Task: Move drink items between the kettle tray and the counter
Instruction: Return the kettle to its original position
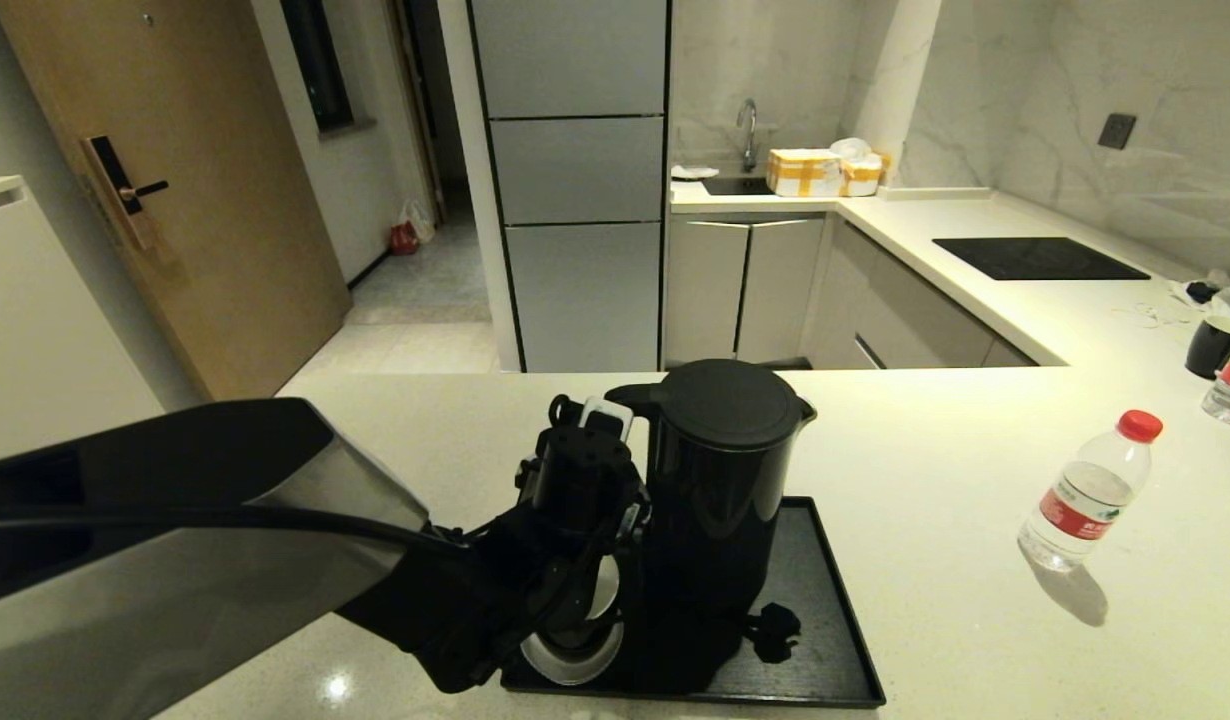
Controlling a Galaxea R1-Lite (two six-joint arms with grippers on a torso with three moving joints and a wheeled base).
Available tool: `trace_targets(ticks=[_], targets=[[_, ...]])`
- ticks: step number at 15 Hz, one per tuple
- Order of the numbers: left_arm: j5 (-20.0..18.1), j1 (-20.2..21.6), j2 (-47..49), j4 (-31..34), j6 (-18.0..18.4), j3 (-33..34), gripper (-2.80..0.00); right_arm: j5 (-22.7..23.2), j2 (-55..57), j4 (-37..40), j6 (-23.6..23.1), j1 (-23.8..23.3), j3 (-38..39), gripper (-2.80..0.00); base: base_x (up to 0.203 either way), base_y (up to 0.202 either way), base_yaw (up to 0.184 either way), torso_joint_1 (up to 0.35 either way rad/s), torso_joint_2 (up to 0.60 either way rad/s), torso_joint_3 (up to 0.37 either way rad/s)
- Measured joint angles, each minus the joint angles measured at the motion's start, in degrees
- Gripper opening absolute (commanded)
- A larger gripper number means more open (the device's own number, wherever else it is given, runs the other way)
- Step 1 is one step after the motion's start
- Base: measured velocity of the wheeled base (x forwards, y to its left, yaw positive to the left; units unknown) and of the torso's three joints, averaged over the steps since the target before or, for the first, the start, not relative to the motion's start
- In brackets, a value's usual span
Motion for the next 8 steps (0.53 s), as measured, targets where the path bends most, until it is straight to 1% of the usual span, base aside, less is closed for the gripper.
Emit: trace_targets(ticks=[8], targets=[[0.3,0.0,0.6,-6.1,-0.1,3.5,0.00,0.0,0.0,0.0,0.0,0.1,0.0,-2.80,0.000,0.000,0.000,0.000,0.00,0.000]])
